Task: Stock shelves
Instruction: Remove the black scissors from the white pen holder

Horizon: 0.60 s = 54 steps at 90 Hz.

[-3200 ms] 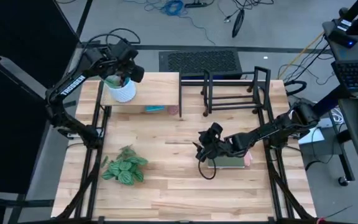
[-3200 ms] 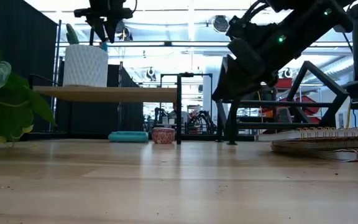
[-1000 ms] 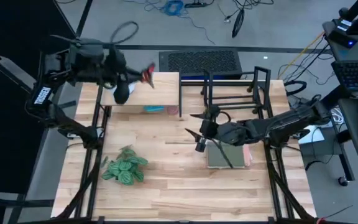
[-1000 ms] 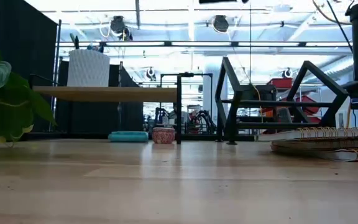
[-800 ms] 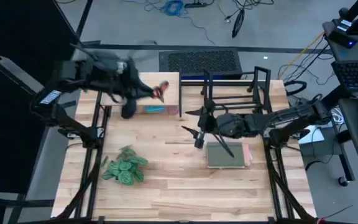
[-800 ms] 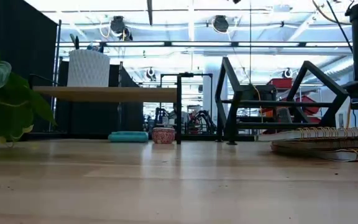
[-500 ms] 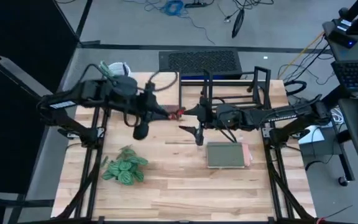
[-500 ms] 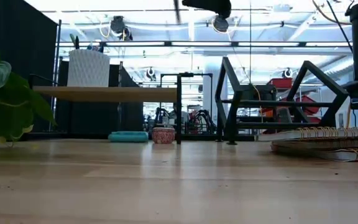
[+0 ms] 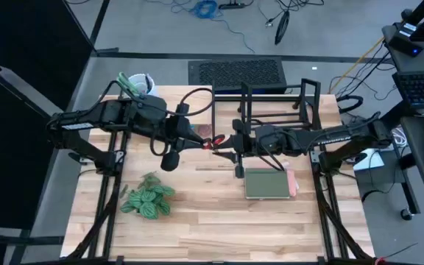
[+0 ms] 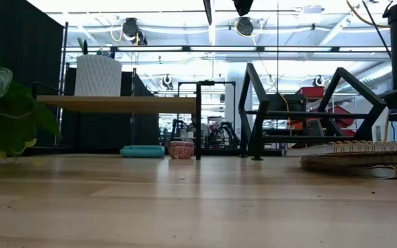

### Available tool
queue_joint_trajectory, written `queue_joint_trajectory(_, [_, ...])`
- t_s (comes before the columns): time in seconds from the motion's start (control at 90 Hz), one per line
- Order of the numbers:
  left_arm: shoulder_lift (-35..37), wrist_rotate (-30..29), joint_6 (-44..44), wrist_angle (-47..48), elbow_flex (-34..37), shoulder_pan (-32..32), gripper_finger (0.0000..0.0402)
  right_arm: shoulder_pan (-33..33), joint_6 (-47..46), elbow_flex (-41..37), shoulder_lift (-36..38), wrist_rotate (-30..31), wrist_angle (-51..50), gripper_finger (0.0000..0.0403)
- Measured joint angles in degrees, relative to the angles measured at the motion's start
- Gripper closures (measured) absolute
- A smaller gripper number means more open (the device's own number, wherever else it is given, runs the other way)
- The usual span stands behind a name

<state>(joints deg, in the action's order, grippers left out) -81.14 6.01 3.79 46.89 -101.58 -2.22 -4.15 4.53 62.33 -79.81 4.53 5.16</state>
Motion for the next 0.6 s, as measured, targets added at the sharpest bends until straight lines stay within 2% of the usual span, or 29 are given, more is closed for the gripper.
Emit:
queue_joint_trajectory(0.156, [0.0,-0.1,-0.18,0.89,0.01,0.04,0.0374,-0.08,-0.65,0.03,0.0,-0.41,-1.93,0.0399])
queue_joint_trajectory(0.278, [-0.11,-1.61,2.88,3.04,0.11,0.18,0.0366,-0.1,-3.35,0.2,0.12,-0.51,-5.95,0.0402])
queue_joint_trajectory(0.367, [-0.04,-8.3,2.97,4.85,0.0,0.33,0.0344,-0.08,-6.15,-0.01,0.06,-0.41,-13.64,0.0402])
queue_joint_trajectory(0.478, [0.28,-17.33,2.8,13.29,-0.07,0.33,0.0312,0.14,-9.93,-0.06,-0.75,-0.13,-22.71,0.0403])
queue_joint_trajectory(0.6, [0.04,-22.76,-0.46,21.11,0.02,0.33,0.0289,0.6,-12.92,-0.01,-4.25,-0.01,-29.63,0.0403])
